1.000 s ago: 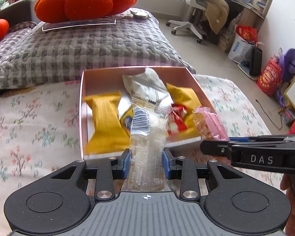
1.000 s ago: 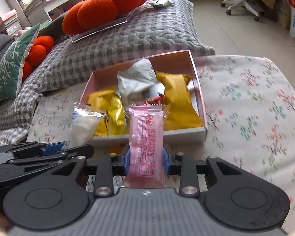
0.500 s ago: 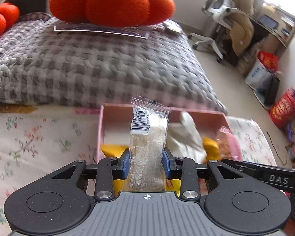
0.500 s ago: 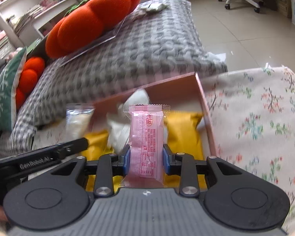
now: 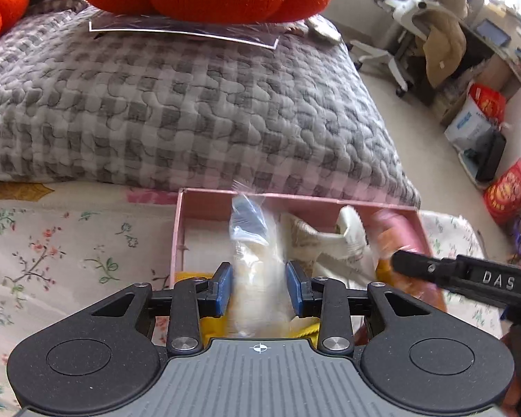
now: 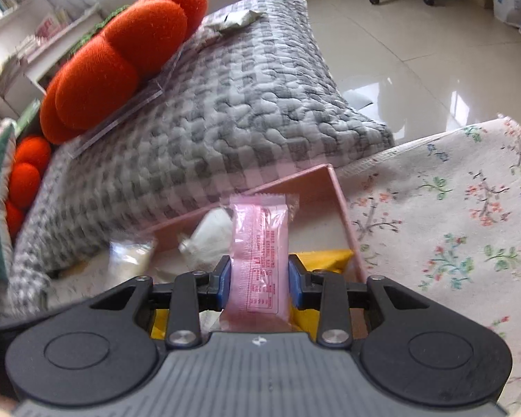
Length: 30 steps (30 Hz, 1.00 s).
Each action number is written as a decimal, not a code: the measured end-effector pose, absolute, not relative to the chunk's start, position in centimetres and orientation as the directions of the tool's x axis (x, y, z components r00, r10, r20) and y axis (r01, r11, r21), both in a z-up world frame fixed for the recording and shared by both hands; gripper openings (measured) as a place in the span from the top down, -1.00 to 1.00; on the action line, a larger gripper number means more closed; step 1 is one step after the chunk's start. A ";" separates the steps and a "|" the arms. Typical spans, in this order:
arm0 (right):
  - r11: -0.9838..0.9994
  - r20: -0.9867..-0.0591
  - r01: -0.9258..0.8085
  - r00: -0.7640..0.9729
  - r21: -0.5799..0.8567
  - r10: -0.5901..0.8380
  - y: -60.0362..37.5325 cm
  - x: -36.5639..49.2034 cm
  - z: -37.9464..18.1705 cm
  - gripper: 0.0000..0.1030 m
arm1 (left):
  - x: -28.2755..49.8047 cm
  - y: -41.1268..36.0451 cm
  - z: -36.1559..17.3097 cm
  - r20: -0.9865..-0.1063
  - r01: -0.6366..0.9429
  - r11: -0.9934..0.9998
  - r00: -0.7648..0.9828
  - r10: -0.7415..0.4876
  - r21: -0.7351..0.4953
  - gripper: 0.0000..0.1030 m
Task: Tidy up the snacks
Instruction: 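Carry the clear bread snack and pink pack into the box and release both, then grasp the white printed snack bag with the left gripper while the right grasps a red candy pack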
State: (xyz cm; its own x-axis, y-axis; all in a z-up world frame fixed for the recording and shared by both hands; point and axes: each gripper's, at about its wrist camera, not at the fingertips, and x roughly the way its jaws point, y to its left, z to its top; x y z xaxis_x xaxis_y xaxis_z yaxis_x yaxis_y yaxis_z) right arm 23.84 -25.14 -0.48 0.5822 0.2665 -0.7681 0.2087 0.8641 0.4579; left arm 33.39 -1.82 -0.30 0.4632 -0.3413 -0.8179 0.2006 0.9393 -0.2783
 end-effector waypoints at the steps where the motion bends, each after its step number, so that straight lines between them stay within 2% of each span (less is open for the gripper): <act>1: 0.858 -0.761 0.206 0.587 0.470 0.276 -25.0 23.9 -0.5 0.31 | 33.5 -1.8 -0.4 -0.814 0.198 0.937 0.466 -0.348 -0.287 0.37; 4: 0.866 -0.754 0.199 0.602 0.459 0.261 -24.5 23.8 -0.2 0.17 | 33.2 -1.8 -0.3 -0.802 0.207 0.932 0.475 -0.361 -0.297 0.27; 10: 0.879 -0.749 0.200 0.622 0.433 0.227 -24.9 22.6 0.0 0.15 | 32.0 -0.6 0.4 -0.798 0.185 0.940 0.496 -0.342 -0.288 0.24; 13: 0.882 -0.744 0.193 0.629 0.429 0.225 -25.1 21.5 0.2 0.14 | 30.9 -0.5 1.0 -0.796 0.181 0.946 0.511 -0.325 -0.270 0.10; 16: 0.897 -0.737 0.182 0.646 0.403 0.200 -25.0 20.0 0.9 -0.06 | 29.1 -0.4 1.7 -0.785 0.187 0.950 0.535 -0.311 -0.249 -0.07; 18: 0.909 -0.731 0.171 0.658 0.381 0.183 -24.9 18.7 1.2 -0.28 | 27.4 -0.3 1.9 -0.787 0.188 0.955 0.542 -0.295 -0.229 -0.17; 19: 0.916 -0.733 0.165 0.658 0.365 0.174 -24.8 18.0 1.4 -0.31 | 26.5 -0.3 1.9 -0.787 0.188 0.957 0.544 -0.289 -0.221 -0.26; 22: 0.935 -0.744 0.138 0.648 0.327 0.164 -24.1 16.4 2.1 -0.34 | 24.2 -0.5 2.4 -0.804 0.202 0.961 0.530 -0.269 -0.189 -0.30; 24: 0.935 -0.733 0.121 0.656 0.334 0.177 -23.9 14.9 2.7 -0.55 | 22.2 -0.3 3.0 -0.791 0.213 0.960 0.548 -0.272 -0.182 -0.46; 25: 0.934 -0.730 0.114 0.658 0.339 0.185 -23.8 14.1 2.9 -0.58 | 21.1 -0.2 3.0 -0.788 0.223 0.958 0.550 -0.278 -0.183 -0.55; 30: 0.924 -0.745 0.122 0.634 0.361 0.207 -23.4 10.7 3.0 -0.64 | 16.9 0.1 1.6 -0.801 0.280 0.942 0.513 -0.309 -0.184 -0.61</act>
State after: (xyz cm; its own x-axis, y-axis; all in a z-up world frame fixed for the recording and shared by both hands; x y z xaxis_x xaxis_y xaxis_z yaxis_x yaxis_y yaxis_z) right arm 10.67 -23.43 3.00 0.6345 0.2075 -0.7446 0.1219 0.9244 0.3615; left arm 16.95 0.08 1.62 0.5132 -0.3089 -0.8007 0.2799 0.9422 -0.1841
